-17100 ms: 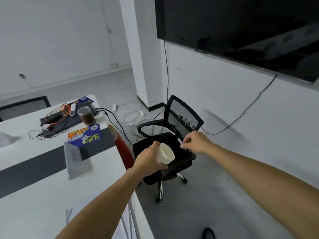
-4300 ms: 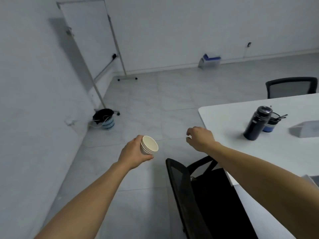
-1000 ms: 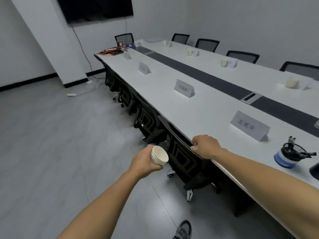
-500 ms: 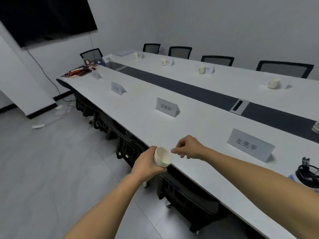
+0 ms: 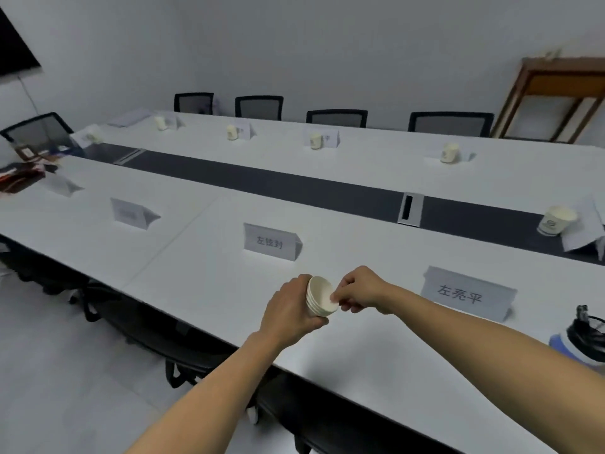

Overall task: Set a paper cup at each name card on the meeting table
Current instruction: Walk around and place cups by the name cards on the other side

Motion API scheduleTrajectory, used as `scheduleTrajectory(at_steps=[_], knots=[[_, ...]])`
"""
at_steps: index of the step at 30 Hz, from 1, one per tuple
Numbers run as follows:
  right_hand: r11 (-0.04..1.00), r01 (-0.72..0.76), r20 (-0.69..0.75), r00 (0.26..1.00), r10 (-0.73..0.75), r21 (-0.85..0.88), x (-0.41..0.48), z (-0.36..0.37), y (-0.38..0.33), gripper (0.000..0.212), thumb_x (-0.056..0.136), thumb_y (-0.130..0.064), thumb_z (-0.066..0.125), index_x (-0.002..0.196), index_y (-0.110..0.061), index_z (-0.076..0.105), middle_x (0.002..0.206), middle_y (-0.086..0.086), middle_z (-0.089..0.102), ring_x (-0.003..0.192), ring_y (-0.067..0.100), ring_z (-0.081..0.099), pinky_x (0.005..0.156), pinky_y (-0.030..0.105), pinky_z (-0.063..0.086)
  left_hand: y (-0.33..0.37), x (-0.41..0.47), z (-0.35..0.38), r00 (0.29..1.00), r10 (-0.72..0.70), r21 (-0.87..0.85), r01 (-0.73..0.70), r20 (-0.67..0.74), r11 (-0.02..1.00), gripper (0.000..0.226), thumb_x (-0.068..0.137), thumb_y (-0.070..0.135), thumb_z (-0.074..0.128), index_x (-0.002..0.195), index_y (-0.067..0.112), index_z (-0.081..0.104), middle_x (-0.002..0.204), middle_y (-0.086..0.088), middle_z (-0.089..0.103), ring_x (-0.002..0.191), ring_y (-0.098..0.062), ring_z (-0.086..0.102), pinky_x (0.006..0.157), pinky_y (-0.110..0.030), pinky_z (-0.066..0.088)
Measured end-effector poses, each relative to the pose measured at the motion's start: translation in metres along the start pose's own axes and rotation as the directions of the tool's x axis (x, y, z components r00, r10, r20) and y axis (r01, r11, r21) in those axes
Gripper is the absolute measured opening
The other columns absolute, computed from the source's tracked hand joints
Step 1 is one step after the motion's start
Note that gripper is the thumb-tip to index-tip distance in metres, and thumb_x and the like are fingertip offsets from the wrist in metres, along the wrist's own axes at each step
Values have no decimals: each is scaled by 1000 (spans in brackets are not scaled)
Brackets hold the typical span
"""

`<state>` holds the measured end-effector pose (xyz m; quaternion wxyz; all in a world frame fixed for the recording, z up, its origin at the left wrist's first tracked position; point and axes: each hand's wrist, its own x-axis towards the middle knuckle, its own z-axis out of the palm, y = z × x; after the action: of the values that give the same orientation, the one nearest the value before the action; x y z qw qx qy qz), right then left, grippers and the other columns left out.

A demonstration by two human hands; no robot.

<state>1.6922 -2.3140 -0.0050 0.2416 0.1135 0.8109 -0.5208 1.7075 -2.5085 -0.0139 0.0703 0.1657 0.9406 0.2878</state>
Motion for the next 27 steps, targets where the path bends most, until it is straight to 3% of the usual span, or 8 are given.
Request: scheduleTrajectory(at_steps=[8, 12, 15, 19, 22, 27], knots=[[984, -116, -161, 977, 138, 137, 36, -27, 10, 4, 80, 0, 68, 77, 2, 71, 63, 14, 66, 54, 20, 60, 53, 23, 52, -13, 76, 10, 978, 148, 29, -154, 145, 988, 63, 64, 37, 78, 119, 27, 49, 109, 8, 59, 93, -20, 56, 76, -42, 52], [971, -152, -277, 940, 200, 184, 38, -54, 22, 8, 81, 1, 63, 77, 0, 69, 59, 12, 63, 42, 14, 55, 49, 22, 49, -11, 100, 24, 960, 183, 31, -194, 213, 981, 59, 63, 39, 76, 115, 28, 50, 105, 7, 59, 89, -20, 56, 72, -41, 52], [956, -165, -382, 890, 250, 242, 38, -89, 34, 9, 83, 0, 61, 79, 2, 68, 61, 12, 61, 46, 15, 54, 48, 22, 47, -9, 120, 37, 949, 190, 18, -201, 252, 979, 61, 65, 40, 76, 118, 29, 49, 108, 8, 59, 94, -20, 55, 76, -40, 51], [936, -142, -572, 759, 311, 321, 45, -152, 61, 10, 85, -2, 63, 78, -3, 69, 71, 16, 65, 59, 21, 59, 48, 24, 48, -7, 144, 51, 942, 176, 6, -185, 286, 983, 66, 66, 42, 78, 123, 29, 48, 115, 9, 58, 101, -18, 54, 80, -36, 49], [913, -154, -700, 598, 391, 378, 57, -197, 88, 6, 87, -5, 65, 89, -4, 70, 74, 13, 68, 68, 25, 66, 64, 34, 59, -7, 158, 59, 939, 152, -3, -159, 309, 987, 65, 65, 42, 78, 122, 29, 49, 114, 11, 58, 101, -17, 56, 80, -34, 50], [836, -232, -739, 391, 548, 497, 84, -247, 148, 14, 89, -10, 67, 101, -2, 69, 75, 14, 71, 65, 26, 68, 82, 42, 61, -3, 187, 87, 919, 110, 41, -136, 378, 990, 62, 67, 41, 76, 122, 29, 49, 113, 11, 59, 100, -16, 56, 79, -34, 50]])
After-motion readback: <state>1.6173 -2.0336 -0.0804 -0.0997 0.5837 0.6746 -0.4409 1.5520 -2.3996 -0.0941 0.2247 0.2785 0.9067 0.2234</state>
